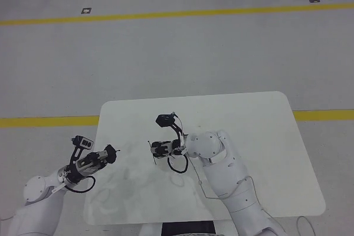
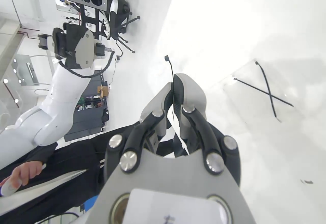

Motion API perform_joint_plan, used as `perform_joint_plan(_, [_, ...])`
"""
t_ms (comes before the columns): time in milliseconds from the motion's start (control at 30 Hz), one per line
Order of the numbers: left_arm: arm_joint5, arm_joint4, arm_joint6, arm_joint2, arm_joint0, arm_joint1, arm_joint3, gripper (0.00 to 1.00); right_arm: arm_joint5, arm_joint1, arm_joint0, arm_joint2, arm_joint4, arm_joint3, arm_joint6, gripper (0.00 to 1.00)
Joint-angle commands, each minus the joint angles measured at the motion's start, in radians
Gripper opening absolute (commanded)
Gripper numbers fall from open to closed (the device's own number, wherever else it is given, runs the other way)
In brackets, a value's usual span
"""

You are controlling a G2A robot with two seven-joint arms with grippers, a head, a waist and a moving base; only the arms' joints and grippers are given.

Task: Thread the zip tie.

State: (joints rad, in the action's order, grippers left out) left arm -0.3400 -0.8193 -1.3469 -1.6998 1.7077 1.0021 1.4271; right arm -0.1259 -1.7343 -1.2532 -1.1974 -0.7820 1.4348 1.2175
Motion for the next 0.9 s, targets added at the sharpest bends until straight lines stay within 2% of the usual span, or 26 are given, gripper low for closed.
perform_joint_plan(0, [0.000, 0.000, 0.000, 0.000, 0.000, 0.000, 0.000, 0.00, 0.000, 0.000, 0.000, 0.000, 0.000, 0.000, 0.000, 0.00])
perform_joint_plan(133, [0.000, 0.000, 0.000, 0.000, 0.000, 0.000, 0.000, 0.00, 0.000, 0.000, -0.002, 0.000, 0.003, 0.000, -0.009, 0.00])
perform_joint_plan(367, [0.000, 0.000, 0.000, 0.000, 0.000, 0.000, 0.000, 0.00, -0.022, 0.003, -0.032, 0.005, 0.150, 0.059, -0.227, 0.00])
perform_joint_plan(533, [0.000, 0.000, 0.000, 0.000, 0.000, 0.000, 0.000, 0.00, -0.036, 0.006, -0.039, 0.012, 0.230, 0.077, -0.344, 0.00])
perform_joint_plan(733, [0.000, 0.000, 0.000, 0.000, 0.000, 0.000, 0.000, 0.00, -0.035, 0.006, -0.019, 0.037, 0.310, 0.052, -0.456, 0.00])
perform_joint_plan(867, [0.000, 0.000, 0.000, 0.000, 0.000, 0.000, 0.000, 0.00, -0.037, 0.005, 0.007, 0.056, 0.344, 0.030, -0.491, 0.00])
